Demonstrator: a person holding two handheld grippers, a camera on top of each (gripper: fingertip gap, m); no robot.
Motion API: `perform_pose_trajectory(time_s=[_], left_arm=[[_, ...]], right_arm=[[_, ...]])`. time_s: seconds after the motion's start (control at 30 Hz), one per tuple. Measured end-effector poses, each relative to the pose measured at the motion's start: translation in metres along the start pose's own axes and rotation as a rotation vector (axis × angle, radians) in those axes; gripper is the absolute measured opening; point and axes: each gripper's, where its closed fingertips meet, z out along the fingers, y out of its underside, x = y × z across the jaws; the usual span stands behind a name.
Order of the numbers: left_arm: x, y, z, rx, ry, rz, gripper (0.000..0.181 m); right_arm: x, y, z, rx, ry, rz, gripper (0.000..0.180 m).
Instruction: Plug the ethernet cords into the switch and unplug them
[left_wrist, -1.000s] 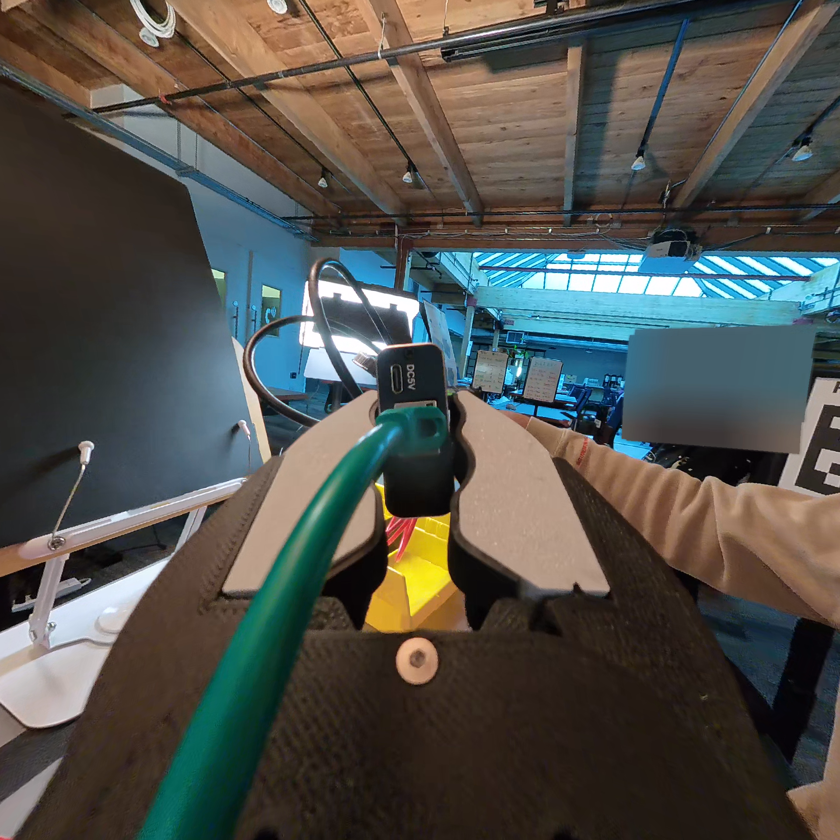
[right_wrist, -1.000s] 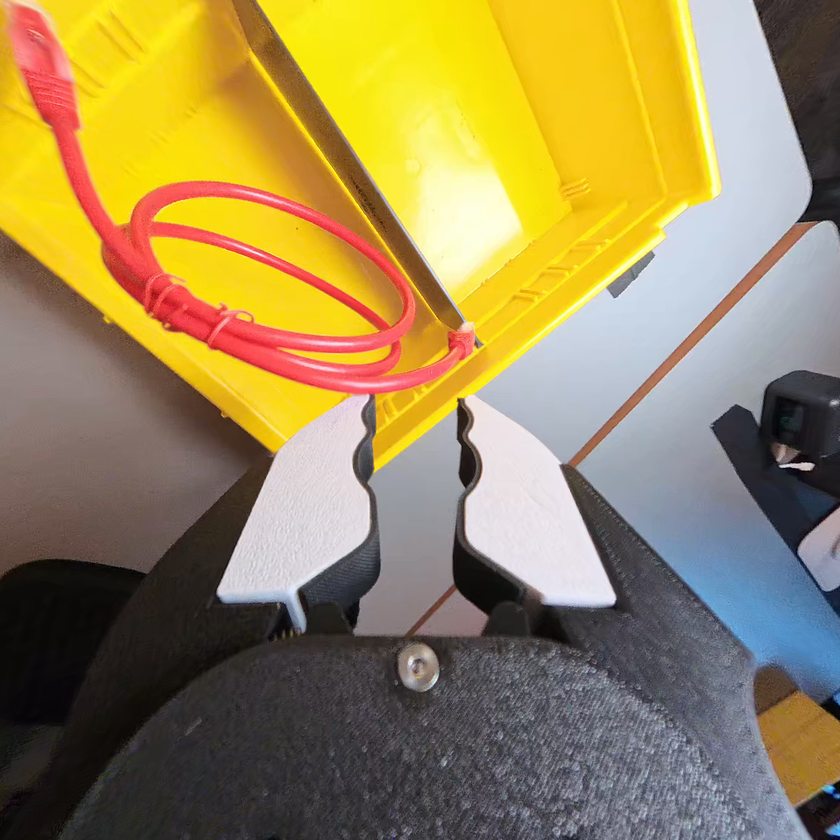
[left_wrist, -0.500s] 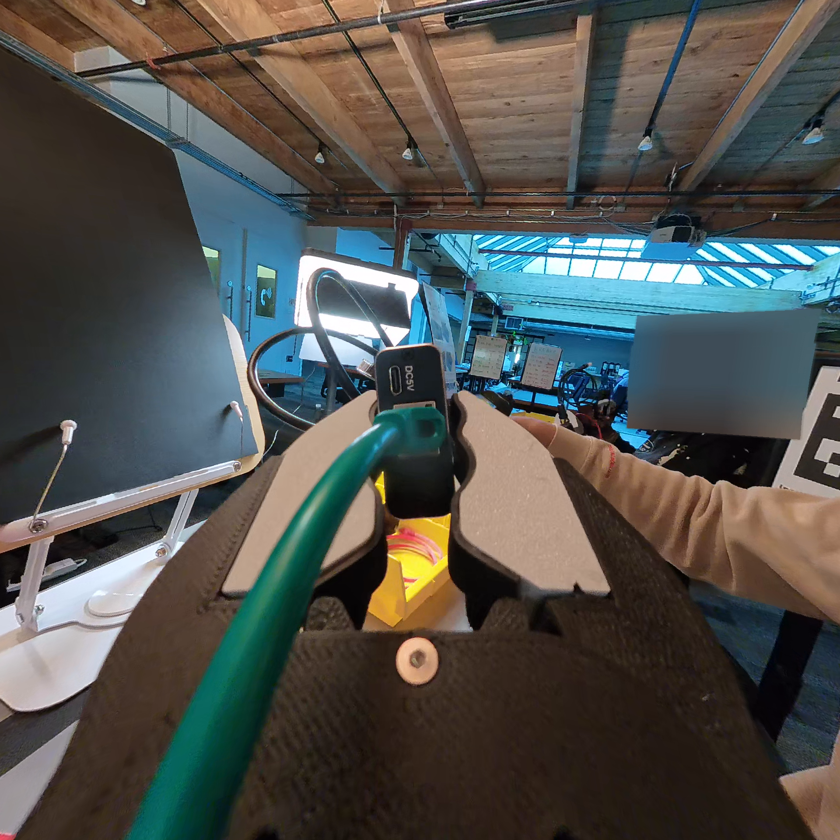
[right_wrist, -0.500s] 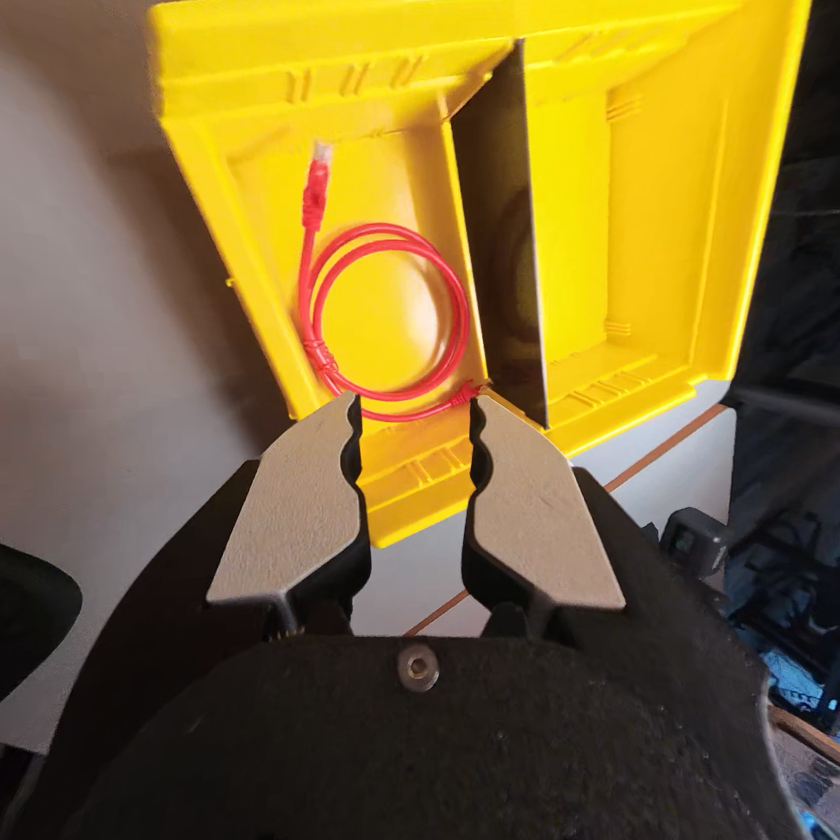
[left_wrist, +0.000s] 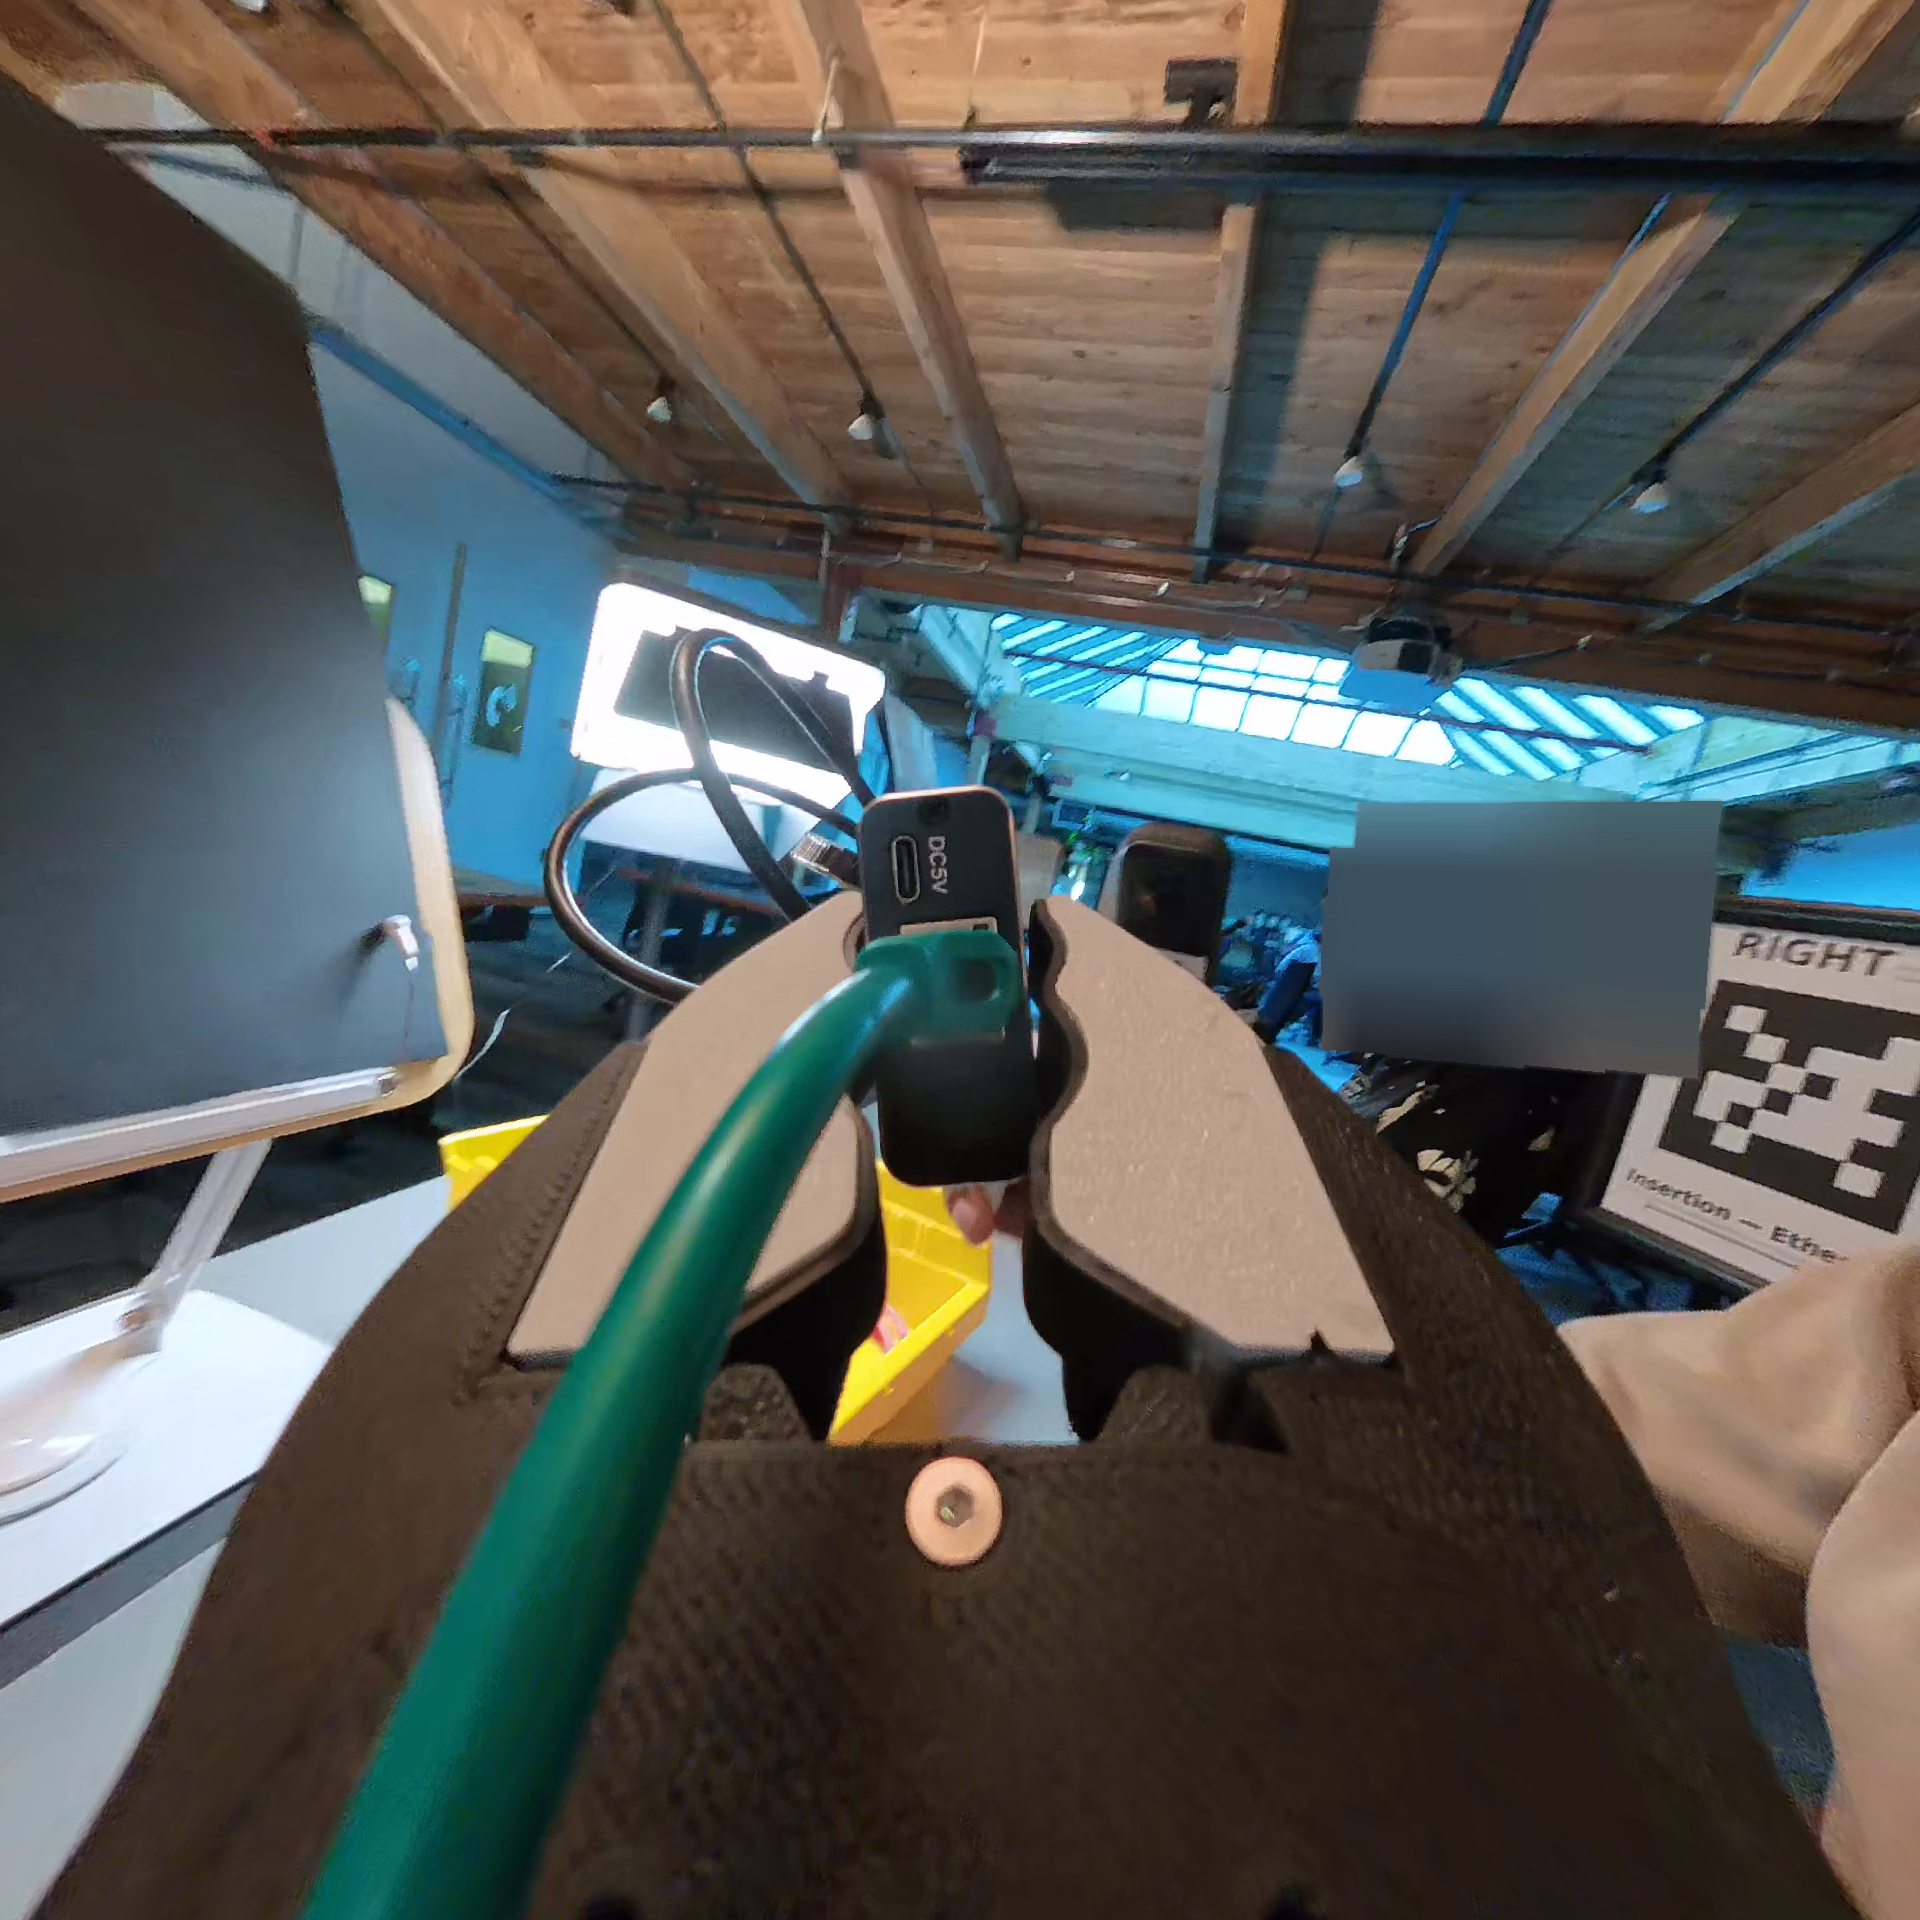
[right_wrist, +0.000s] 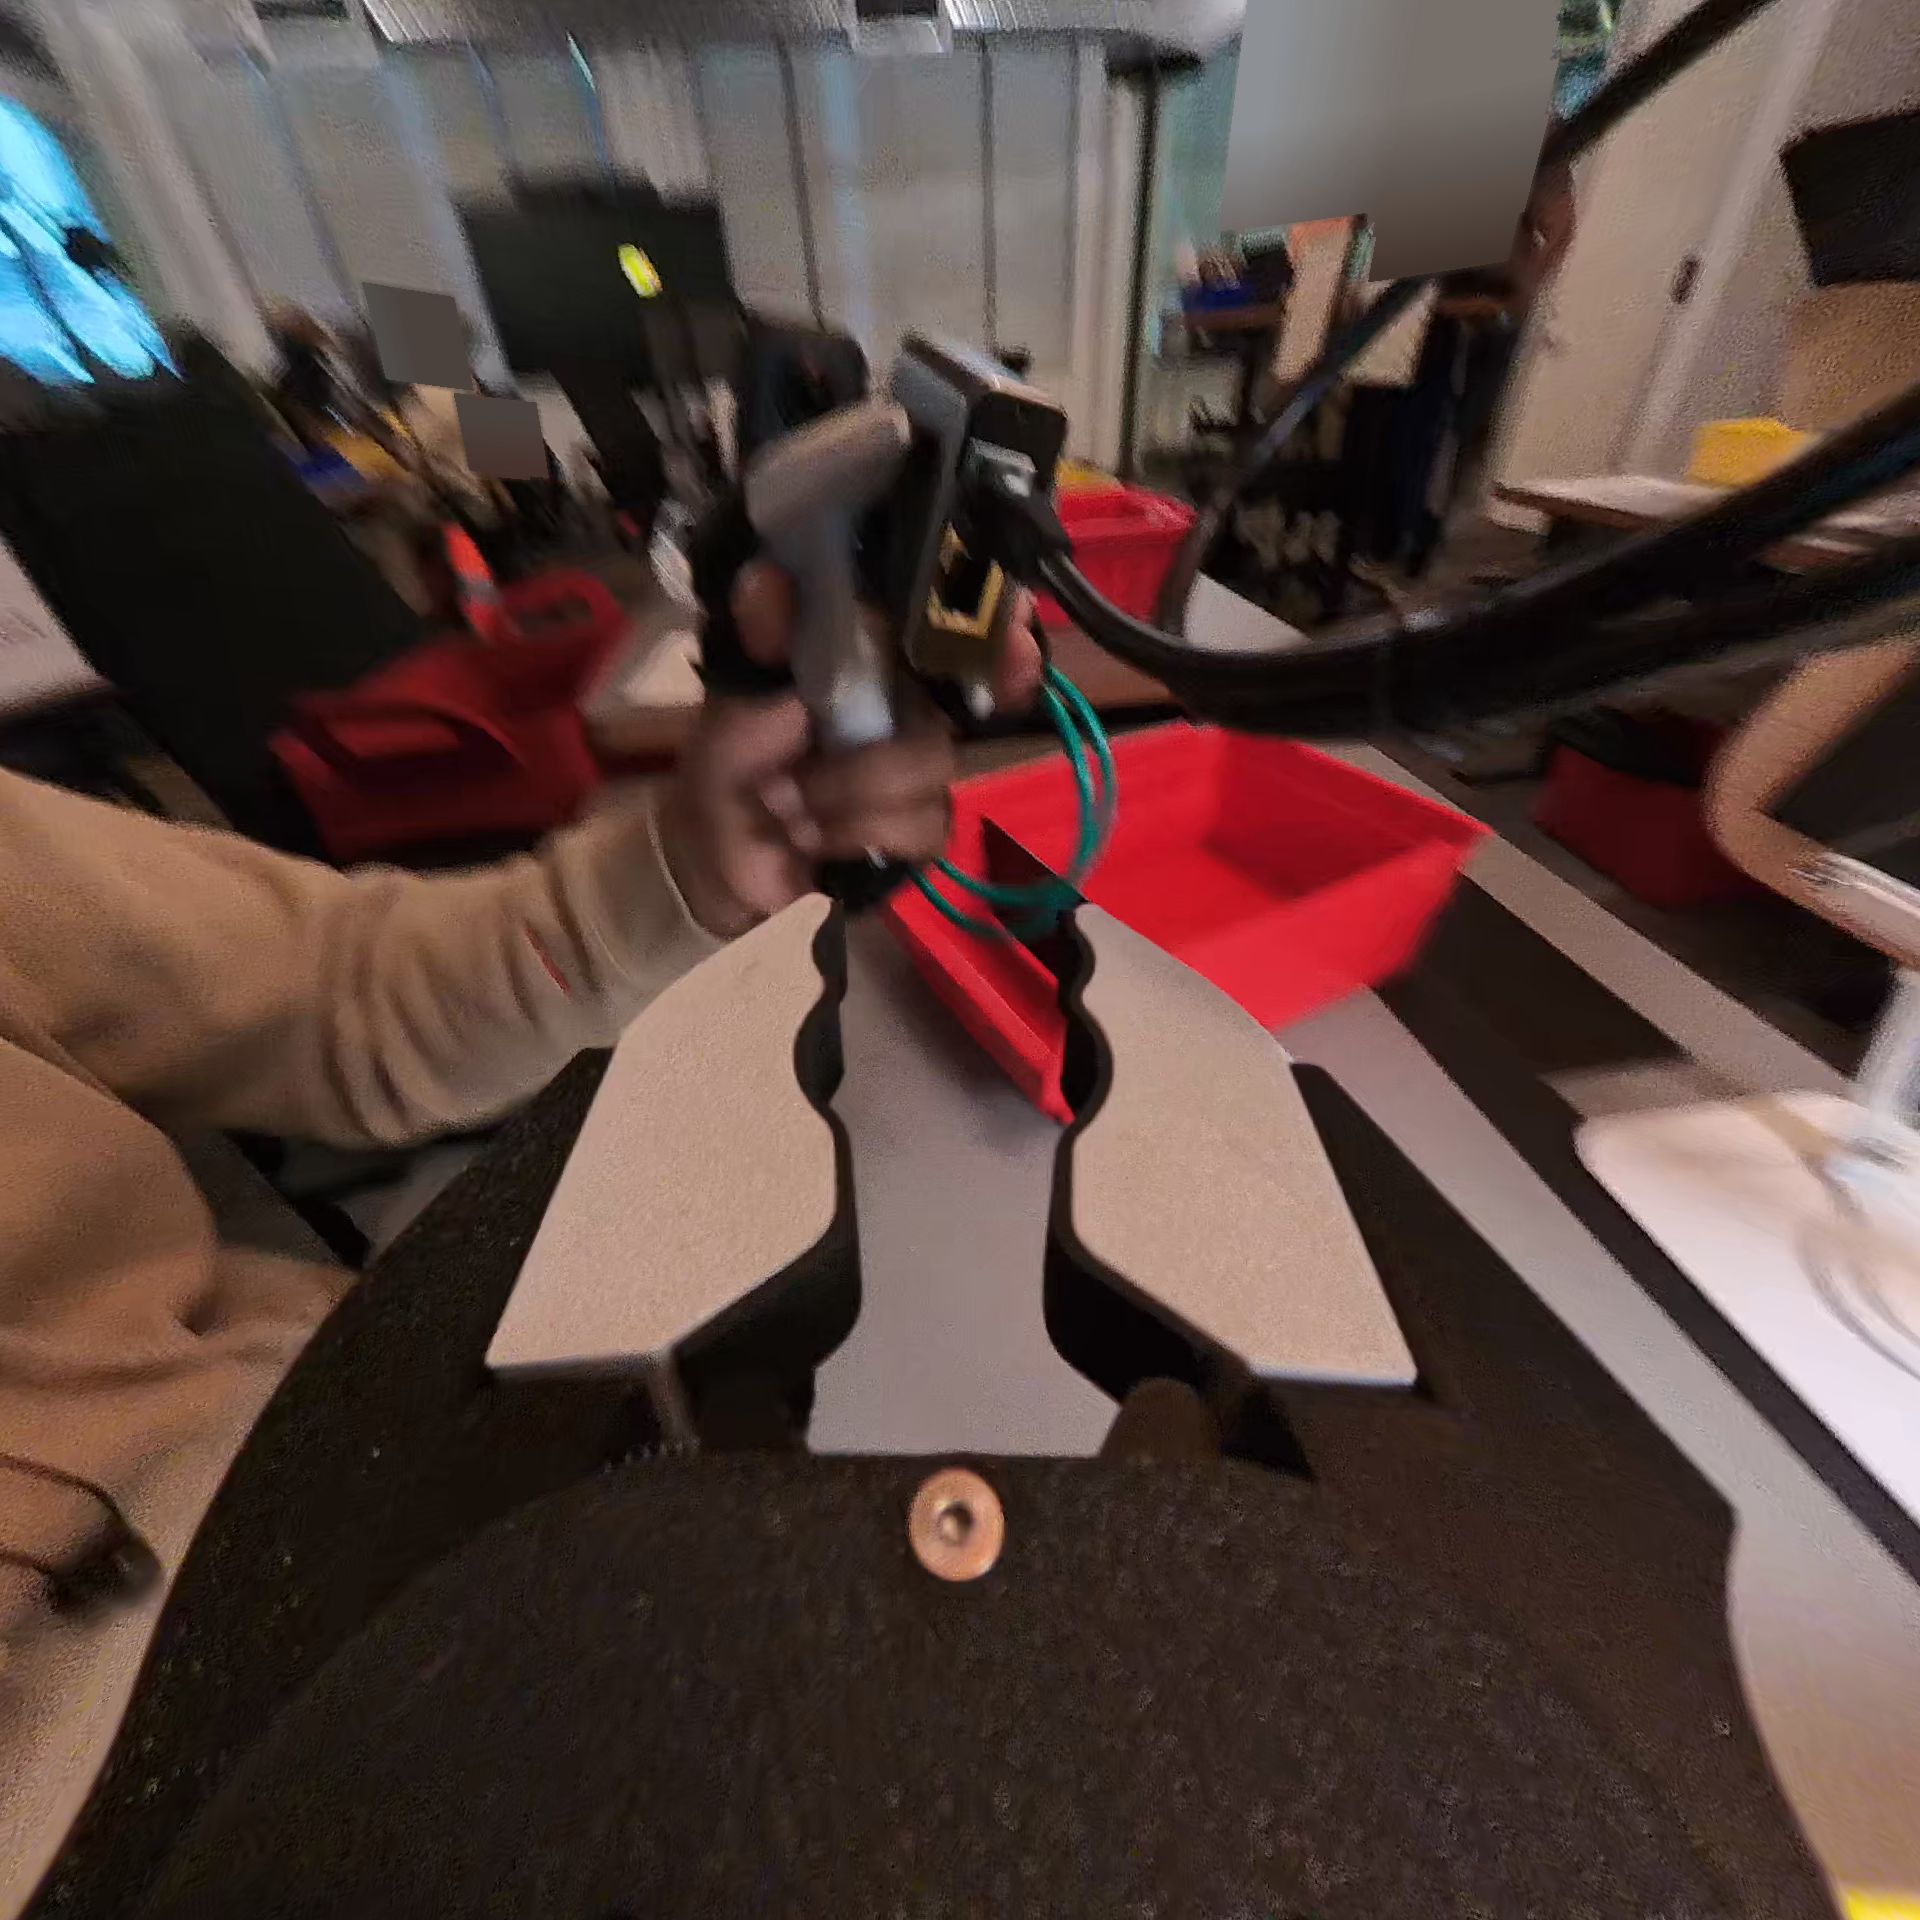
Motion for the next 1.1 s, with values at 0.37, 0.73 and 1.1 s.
perform_pose_trajectory(time_s=[0.37,0.73,1.1], left_arm=[[0.05,0.03,0.025,0.045,0.16,0.045,0.026],[0.065,0.042,0.032,-0.05,0.2,0.071,0.026],[0.072,0.051,0.033,-0.19,0.215,0.079,0.026]], right_arm=[[-0.03,-0.05,-0.005,0.381,-0.132,0.133,0.025],[-0.038,-0.05,-0.021,0.332,-0.166,0.013,0.015],[-0.042,-0.054,-0.028,0.336,-0.178,-0.014,0.015]])
